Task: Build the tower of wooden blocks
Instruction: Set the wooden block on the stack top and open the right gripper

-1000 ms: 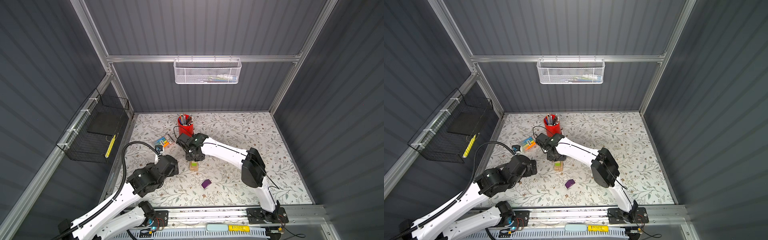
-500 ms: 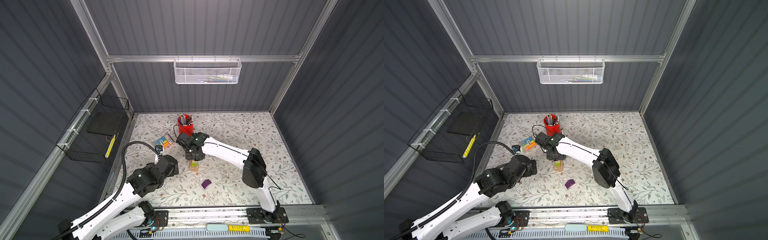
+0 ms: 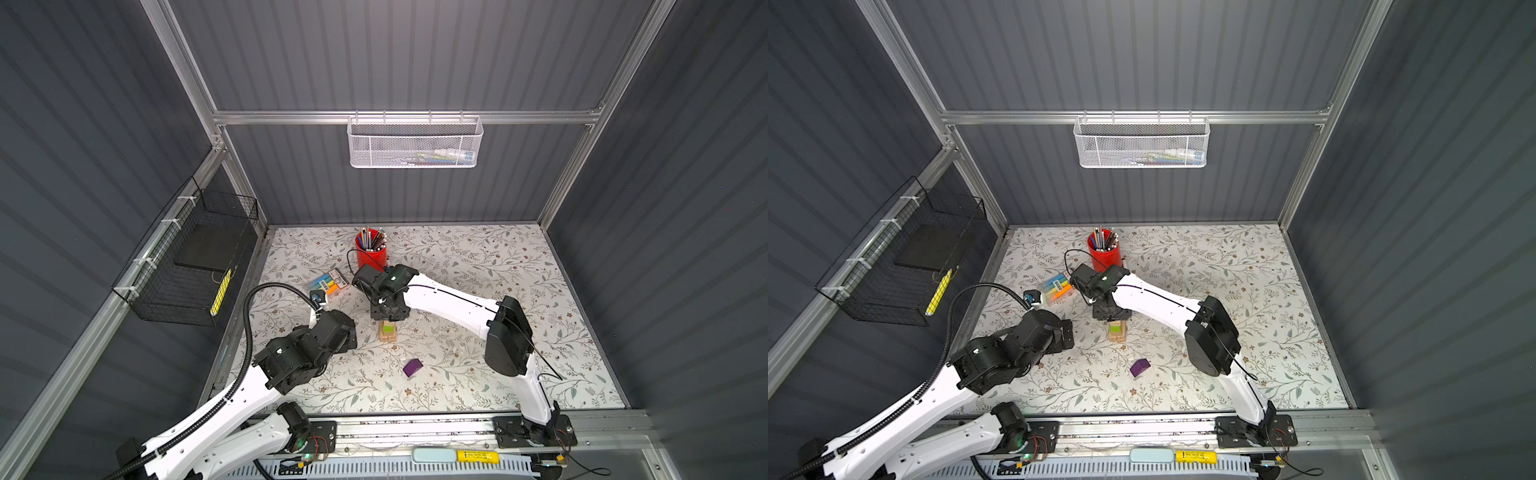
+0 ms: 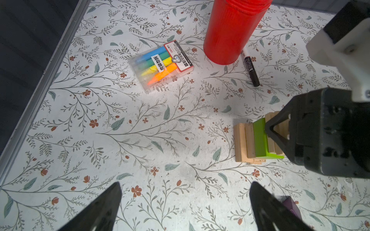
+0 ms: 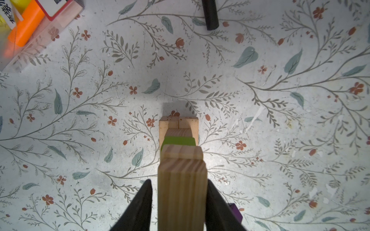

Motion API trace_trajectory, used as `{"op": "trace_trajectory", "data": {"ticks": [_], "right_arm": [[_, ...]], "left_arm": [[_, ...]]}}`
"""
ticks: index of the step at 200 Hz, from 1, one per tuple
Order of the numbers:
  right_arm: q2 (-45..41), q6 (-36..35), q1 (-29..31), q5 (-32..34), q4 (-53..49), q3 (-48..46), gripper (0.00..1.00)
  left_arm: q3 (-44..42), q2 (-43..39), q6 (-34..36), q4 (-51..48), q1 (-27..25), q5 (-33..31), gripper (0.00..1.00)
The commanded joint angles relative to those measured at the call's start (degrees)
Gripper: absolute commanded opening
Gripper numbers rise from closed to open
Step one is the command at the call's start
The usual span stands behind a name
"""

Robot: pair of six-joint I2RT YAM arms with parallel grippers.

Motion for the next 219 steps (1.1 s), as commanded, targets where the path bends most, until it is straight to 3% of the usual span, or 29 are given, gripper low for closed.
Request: {"op": "trace_trajectory", "data": {"ticks": [1, 101, 175, 219], "right_arm": [[-0.83, -0.47, 0.36, -0.16, -0.12, 1.42, 0.43], [-1.41, -0.7, 0.4, 1.53, -2.47, 3.12, 0.45], [-0.75, -0.95, 0.4, 1.19, -2.31, 3.24, 0.37], [-0.05, -1.31, 0.32, 1.5, -2.35, 3.69, 0.37]], "left_arm": [[-0.4, -0.26, -0.79, -1.44, -0.24, -1.01, 1.0], [-0.3, 0.31, -0.4, -1.01, -0.21, -0.92, 1.0], [-0.25, -0.12, -0.52, -1.09, -0.22, -0.76, 1.0], [-0.24, -0.5, -0.48, -1.49, -0.18, -1.09, 1.0]]}}
